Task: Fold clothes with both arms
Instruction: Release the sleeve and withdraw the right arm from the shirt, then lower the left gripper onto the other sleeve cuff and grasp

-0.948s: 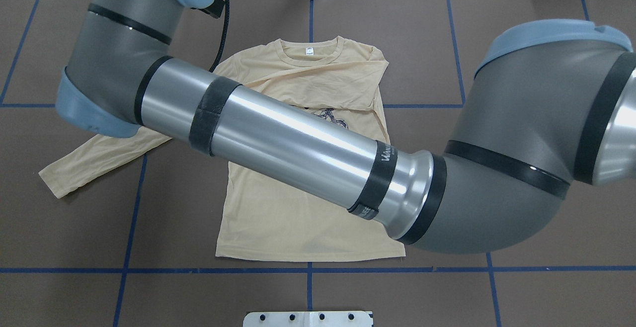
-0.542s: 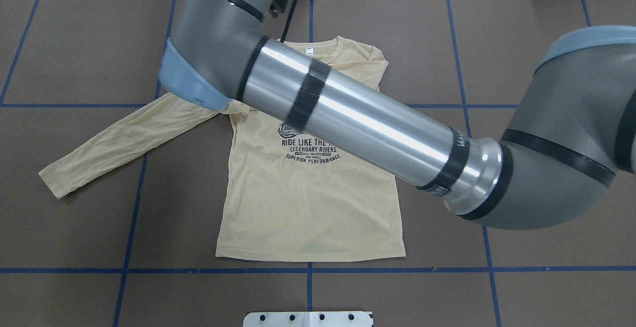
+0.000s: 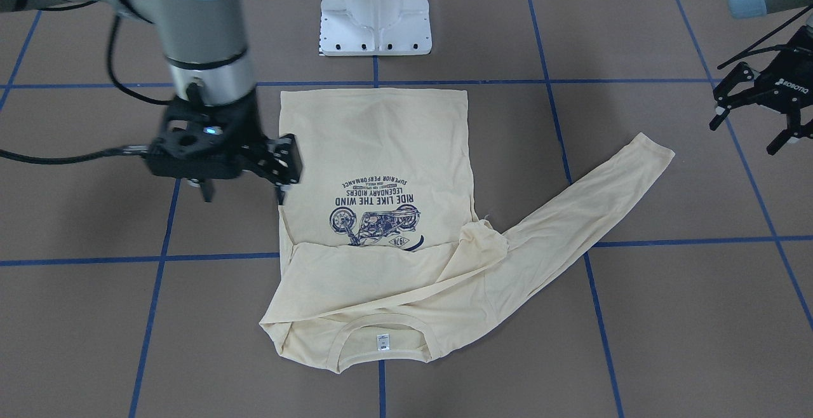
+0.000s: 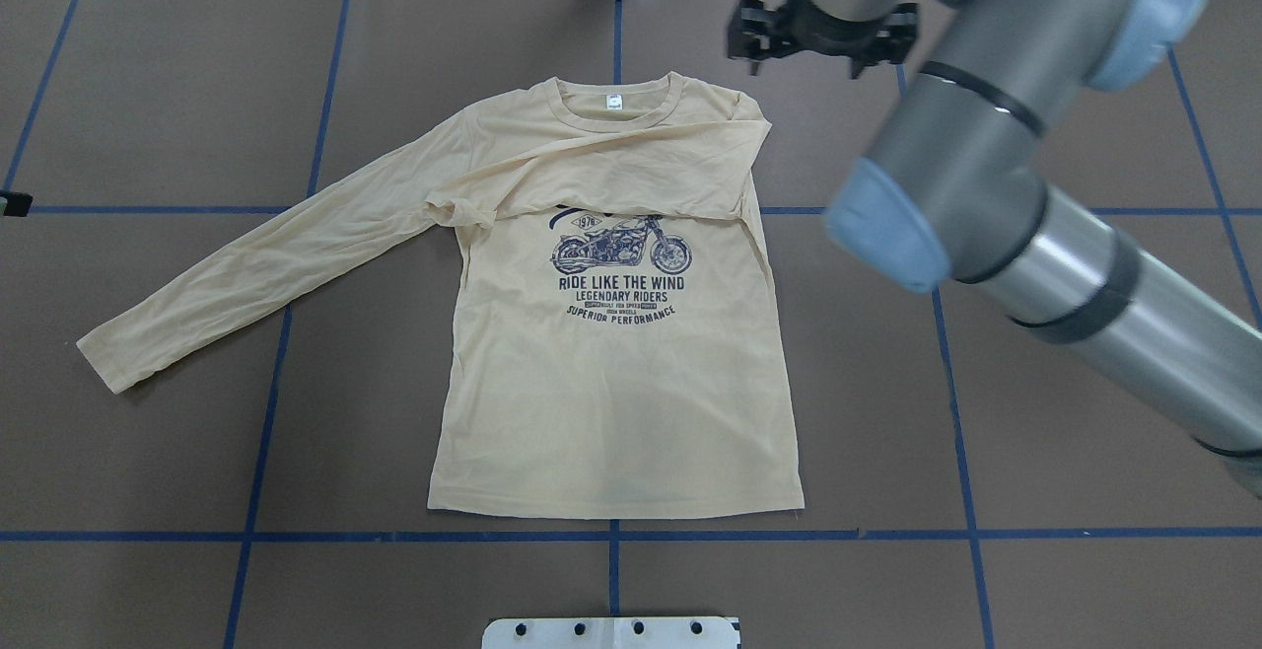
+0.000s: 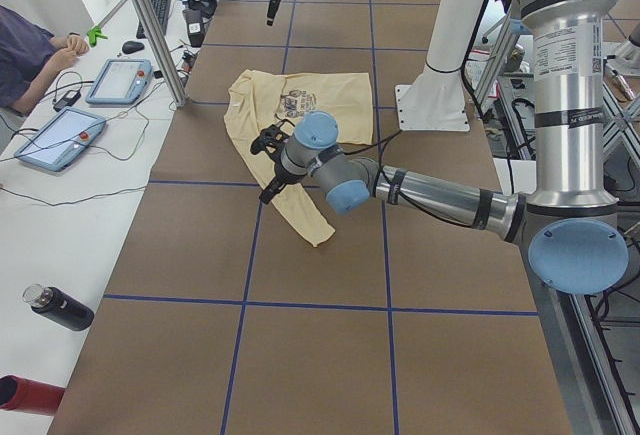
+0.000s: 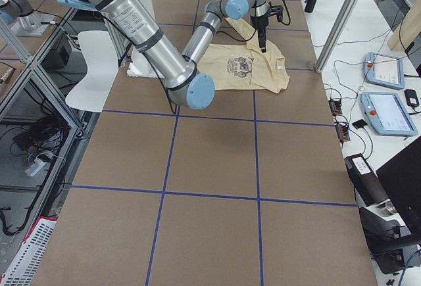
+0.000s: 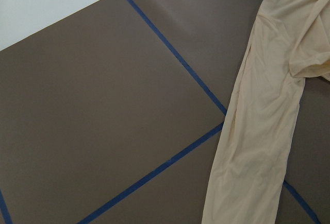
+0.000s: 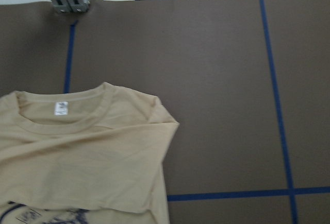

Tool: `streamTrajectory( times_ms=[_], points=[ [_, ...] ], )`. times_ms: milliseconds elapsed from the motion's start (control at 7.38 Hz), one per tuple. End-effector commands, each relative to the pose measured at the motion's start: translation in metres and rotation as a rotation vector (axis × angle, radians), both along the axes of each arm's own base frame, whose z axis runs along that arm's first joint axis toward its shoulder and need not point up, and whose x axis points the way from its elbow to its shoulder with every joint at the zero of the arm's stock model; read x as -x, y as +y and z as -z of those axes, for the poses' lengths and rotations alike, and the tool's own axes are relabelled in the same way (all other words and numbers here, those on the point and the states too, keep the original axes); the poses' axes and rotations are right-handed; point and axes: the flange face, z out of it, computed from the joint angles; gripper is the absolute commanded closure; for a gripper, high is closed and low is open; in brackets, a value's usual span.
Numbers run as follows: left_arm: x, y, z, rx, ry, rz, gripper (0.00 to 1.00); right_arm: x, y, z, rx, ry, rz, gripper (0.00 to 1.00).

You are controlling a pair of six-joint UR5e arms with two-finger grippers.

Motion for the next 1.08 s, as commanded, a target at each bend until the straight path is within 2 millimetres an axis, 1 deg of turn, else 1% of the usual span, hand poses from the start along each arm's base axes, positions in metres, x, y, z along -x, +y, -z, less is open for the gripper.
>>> streamTrajectory(
  times_ms=[0, 135, 271, 406, 542, 677, 813, 948],
  points=[
    [-0.021, 0.017, -0.038, 0.027, 0.028, 0.037, 0.00, -0.133, 0.039, -0.106, -0.056, 0.048, 0.144, 0.00],
    [-0.033, 0.018, -0.054, 0.034, 0.018, 0.042, 0.00, -0.172, 0.049, -0.151, -0.068, 0.063, 0.183, 0.00],
    [-0.037, 0.019, -0.072, 0.035, 0.013, 0.048, 0.00, -0.211, 0.065, -0.205, -0.102, 0.055, 0.207, 0.00],
    [-0.044, 0.022, -0.083, 0.044, 0.023, 0.045, 0.00, -0.254, 0.090, -0.264, -0.117, 0.048, 0.228, 0.00],
    [-0.057, 0.025, -0.091, 0.048, 0.007, 0.030, 0.00, -0.290, 0.116, -0.315, -0.133, 0.030, 0.246, 0.00],
    [-0.074, 0.031, -0.098, 0.055, -0.007, 0.001, 0.00, -0.309, 0.126, -0.334, -0.132, 0.013, 0.229, 0.00],
    [-0.085, 0.035, -0.105, 0.044, -0.022, -0.002, 0.00, -0.310, 0.128, -0.338, -0.126, 0.014, 0.228, 0.00],
    [-0.093, 0.041, -0.121, 0.049, -0.017, -0.015, 0.01, -0.311, 0.128, -0.338, -0.126, 0.015, 0.227, 0.00]
  ],
)
